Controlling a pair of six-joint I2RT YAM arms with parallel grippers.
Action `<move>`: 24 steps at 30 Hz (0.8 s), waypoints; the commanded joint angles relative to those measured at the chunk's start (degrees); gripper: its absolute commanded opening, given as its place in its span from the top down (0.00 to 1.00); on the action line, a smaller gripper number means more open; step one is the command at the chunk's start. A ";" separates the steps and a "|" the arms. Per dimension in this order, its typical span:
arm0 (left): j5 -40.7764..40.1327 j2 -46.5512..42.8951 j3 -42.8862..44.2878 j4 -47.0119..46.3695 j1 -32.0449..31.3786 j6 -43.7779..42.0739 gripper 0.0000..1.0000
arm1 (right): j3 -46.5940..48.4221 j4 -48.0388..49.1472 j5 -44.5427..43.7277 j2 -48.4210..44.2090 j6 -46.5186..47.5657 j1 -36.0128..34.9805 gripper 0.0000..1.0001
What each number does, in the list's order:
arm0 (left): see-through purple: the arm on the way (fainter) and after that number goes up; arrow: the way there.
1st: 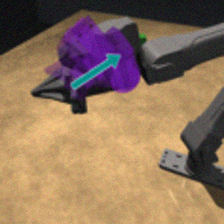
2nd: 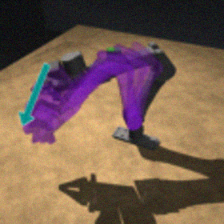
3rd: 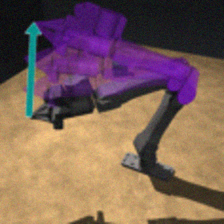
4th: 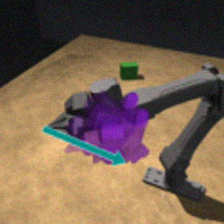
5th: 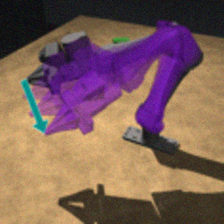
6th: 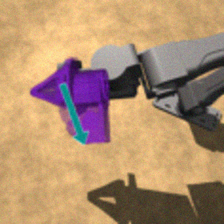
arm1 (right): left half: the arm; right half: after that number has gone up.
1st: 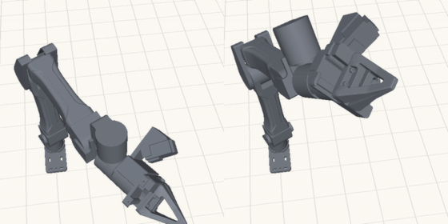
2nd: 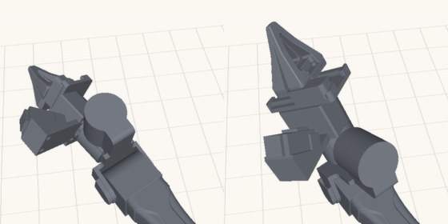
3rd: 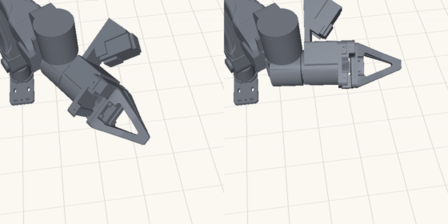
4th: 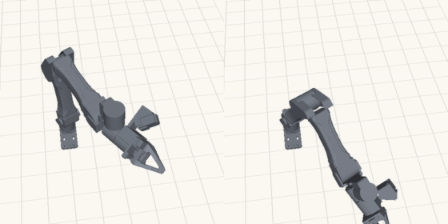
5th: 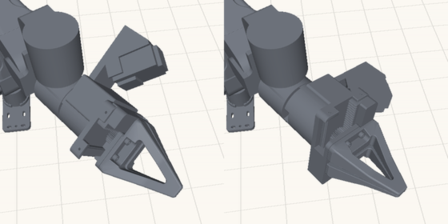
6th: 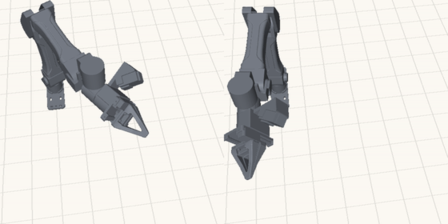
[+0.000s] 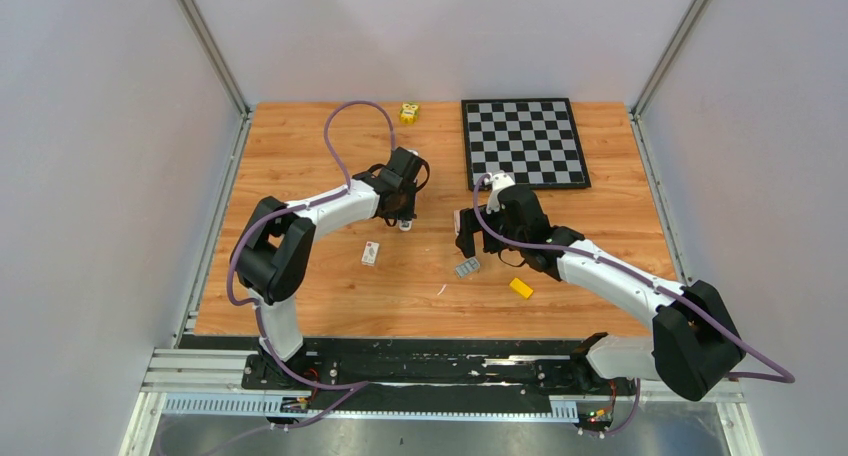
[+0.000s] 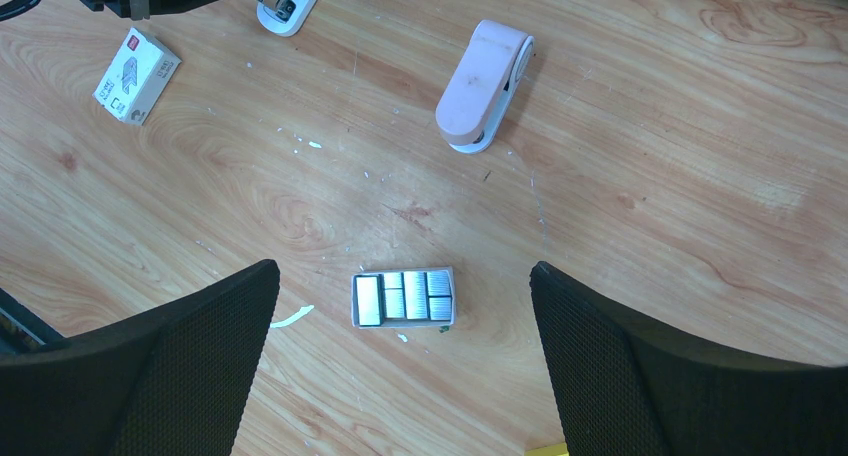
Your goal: Load the staples into the stapler
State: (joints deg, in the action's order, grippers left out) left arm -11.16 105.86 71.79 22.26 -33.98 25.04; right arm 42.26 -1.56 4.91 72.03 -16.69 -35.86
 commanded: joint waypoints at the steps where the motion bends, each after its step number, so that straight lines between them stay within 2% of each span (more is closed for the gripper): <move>1: -0.80 1.43 0.83 -0.99 -0.36 -0.66 0.83 | -0.51 -1.81 -0.56 -1.11 0.77 0.74 0.01; 24: -1.36 2.41 0.81 -0.80 -0.39 -1.30 0.78 | 0.01 -2.13 -0.78 -1.23 1.00 0.72 0.01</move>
State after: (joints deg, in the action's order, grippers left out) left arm -11.42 106.43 71.79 21.63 -33.98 24.34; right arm 42.26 -1.76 4.89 72.03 -16.60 -35.86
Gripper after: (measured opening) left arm 0.222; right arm 0.994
